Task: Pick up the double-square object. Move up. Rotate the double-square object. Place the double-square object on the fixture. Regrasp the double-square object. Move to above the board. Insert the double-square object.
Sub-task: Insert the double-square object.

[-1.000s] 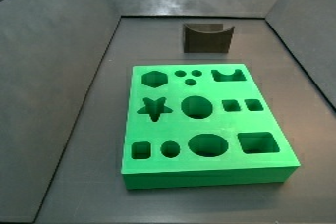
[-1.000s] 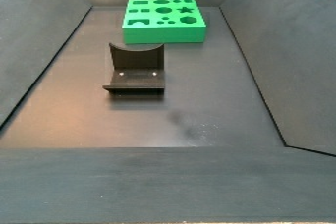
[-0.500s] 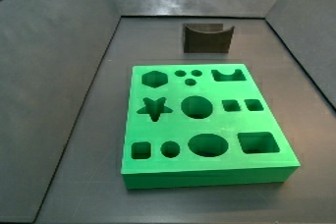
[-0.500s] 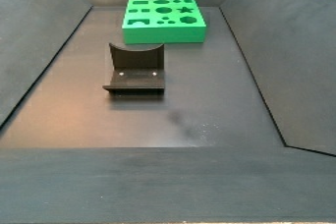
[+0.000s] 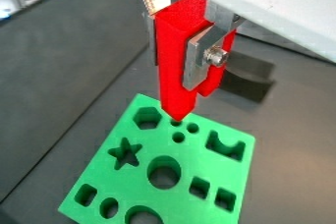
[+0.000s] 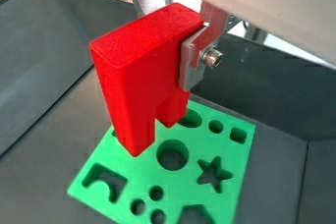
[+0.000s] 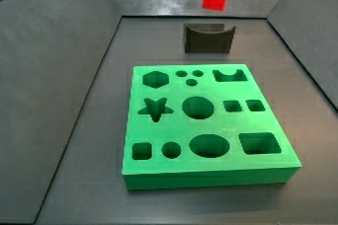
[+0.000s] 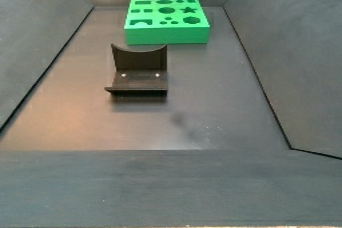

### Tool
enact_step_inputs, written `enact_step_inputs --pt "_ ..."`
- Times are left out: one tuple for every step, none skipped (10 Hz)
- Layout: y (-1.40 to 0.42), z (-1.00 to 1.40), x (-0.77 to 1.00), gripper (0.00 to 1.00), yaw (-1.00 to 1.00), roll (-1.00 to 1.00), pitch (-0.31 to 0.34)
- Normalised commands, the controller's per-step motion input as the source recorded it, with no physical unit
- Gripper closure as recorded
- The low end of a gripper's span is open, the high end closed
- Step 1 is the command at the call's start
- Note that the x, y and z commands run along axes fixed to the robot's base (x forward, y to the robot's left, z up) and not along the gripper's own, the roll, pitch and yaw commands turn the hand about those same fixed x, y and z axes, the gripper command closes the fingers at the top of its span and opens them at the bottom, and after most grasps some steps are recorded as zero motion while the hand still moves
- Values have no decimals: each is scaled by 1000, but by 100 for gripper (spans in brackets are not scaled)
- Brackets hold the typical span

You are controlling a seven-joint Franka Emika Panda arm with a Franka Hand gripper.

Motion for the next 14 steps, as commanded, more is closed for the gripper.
enact_step_inputs --pt "-103 -200 111 100 -911 6 0" --pt "-94 -197 0 100 -1000 7 0" --pt "-74 -191 0 100 -1000 10 0" --pt "-54 -186 0 100 -1000 0 0" --pt "-49 -180 0 100 -1000 0 0" --pt "-49 -146 0 100 -1000 0 0" --pt "-60 -134 129 100 -929 0 0" --pt "-60 -129 474 100 -637 0 0" --pt "-40 -111 640 100 -497 0 0" --pt "-29 -123 591 100 -537 0 0" --pt "0 -120 397 100 -717 0 0" --pt "0 -120 246 100 -851 0 0" --pt "0 -120 220 100 -871 0 0" --pt "0 -106 403 100 -711 0 0"
